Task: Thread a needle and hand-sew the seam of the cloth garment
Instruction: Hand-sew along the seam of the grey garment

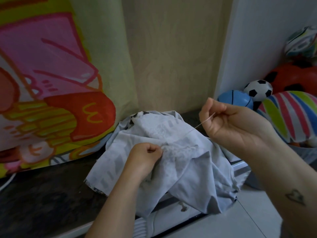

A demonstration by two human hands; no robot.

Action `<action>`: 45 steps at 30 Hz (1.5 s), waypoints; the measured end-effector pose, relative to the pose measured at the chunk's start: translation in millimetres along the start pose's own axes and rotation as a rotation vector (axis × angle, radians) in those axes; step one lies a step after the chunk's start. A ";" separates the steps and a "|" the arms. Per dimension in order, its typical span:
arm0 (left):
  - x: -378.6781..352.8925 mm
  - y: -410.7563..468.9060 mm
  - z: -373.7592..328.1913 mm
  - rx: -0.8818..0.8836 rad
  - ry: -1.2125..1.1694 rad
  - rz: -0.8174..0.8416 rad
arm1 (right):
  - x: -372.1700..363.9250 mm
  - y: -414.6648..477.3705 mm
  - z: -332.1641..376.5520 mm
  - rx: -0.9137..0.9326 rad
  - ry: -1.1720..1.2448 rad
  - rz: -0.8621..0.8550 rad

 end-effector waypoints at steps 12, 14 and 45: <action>-4.4 13.2 25.1 -0.045 0.224 -0.141 | -16.2 -17.7 -5.2 -0.301 0.015 0.103; -4.4 13.1 26.0 -0.057 0.234 -0.141 | -16.1 -19.0 -5.7 -0.301 0.013 0.129; -2.7 -3.9 -11.3 -0.166 0.053 0.054 | 58.4 34.7 1.5 0.413 -2.147 -0.312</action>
Point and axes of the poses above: each hand's wrist, its own y-axis towards the middle knuckle, its own x-axis out of the back of the hand, z = x × y, the point moved 3 cm from there along y, towards the middle knuckle, and after that the axes turned 7 degrees about -x, right-handed, at the moved point
